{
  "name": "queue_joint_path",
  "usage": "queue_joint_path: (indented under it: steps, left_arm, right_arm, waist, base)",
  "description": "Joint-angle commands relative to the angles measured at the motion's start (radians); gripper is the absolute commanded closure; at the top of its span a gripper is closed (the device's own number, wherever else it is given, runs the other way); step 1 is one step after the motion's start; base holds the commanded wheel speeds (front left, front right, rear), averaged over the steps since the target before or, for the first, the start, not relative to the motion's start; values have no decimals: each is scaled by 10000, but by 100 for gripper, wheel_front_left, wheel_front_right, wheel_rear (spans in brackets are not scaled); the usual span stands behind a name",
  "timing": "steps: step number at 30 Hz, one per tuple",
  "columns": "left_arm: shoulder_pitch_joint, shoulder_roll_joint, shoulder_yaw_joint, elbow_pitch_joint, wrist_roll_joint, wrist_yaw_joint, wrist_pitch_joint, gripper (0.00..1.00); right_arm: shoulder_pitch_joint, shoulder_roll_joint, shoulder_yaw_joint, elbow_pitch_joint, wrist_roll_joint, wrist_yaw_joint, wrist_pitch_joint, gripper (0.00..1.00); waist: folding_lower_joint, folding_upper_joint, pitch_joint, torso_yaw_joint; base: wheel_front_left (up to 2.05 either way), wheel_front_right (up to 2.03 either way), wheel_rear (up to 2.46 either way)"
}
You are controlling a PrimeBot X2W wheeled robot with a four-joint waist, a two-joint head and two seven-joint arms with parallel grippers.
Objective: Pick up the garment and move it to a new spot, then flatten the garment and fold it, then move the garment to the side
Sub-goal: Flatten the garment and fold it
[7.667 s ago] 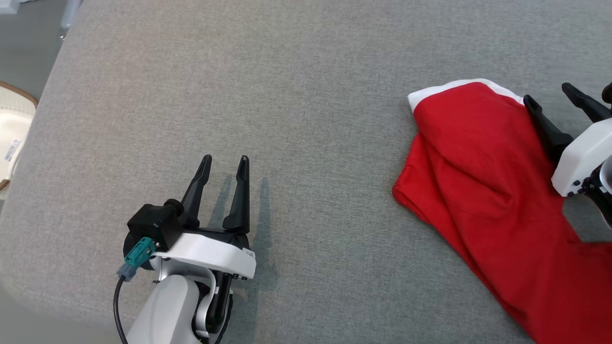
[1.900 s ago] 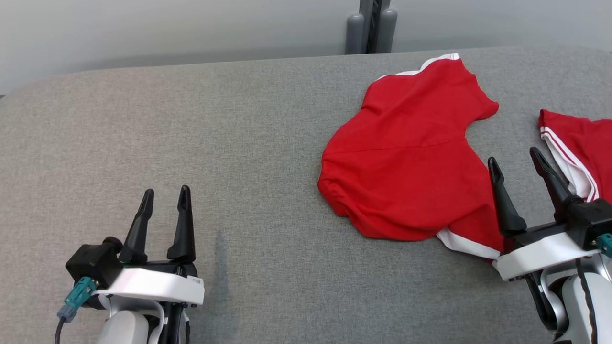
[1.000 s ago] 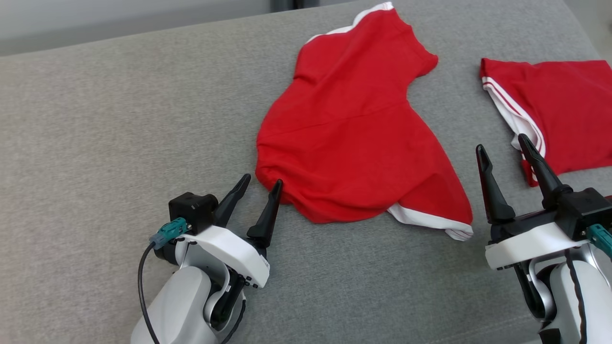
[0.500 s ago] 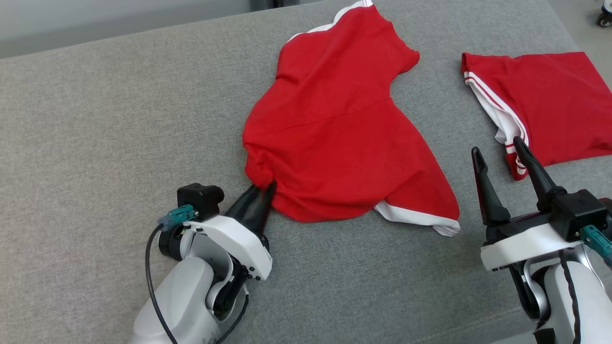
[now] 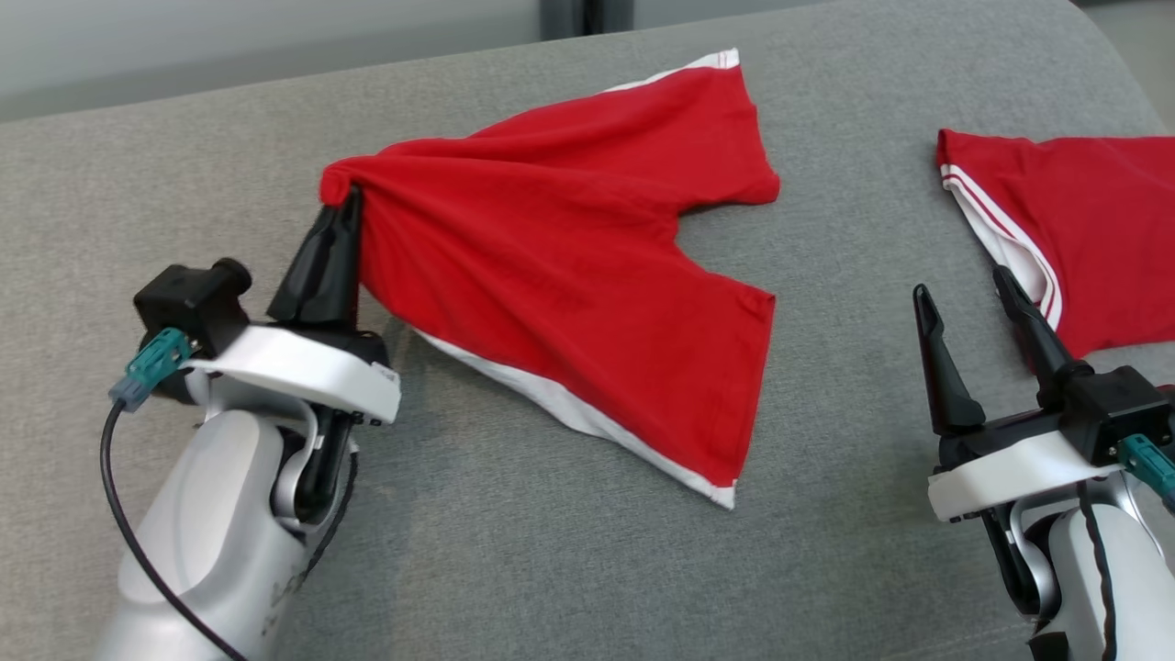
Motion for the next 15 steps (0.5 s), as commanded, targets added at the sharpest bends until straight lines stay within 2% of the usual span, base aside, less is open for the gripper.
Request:
queue_joint_path:
  steps: [1,6,7,8,11,15]
  left_arm:
    - [218,153,36,-108,125,125,-31,100]
    - [664,526,-290,-25,683,673,497,100]
    - [715,615,-408,58,783,734,671,39]
    - [783,641,-491,208,797,782,931,0]
    - [774,746,-752,407,1028,920,1334,0]
    - [758,718,-591,443,969,1172,1122,0]
  right_arm:
    - [20,-33,5,43,-90,-4,-59,0]
    - [-77,30,152,94,-132,-4,-63,0]
    - [-95,48,174,102,-147,-4,-63,0]
    - [-105,67,202,113,-154,-4,-62,0]
    - [-128,76,295,159,-112,-4,-64,0]
    - [-131,85,362,182,-108,-4,-65,0]
  waist:
    - [0,0,-64,105]
    - [0,0,-58,205]
    - [0,0,-48,207]
    - [0,0,-44,212]
    - [0,0,-18,244]
    - [0,0,-10,288]
  base:
    - [0,0,0]
    - [0,0,0]
    - [0,0,0]
    - [0,0,0]
    - [0,0,0]
    - [0,0,0]
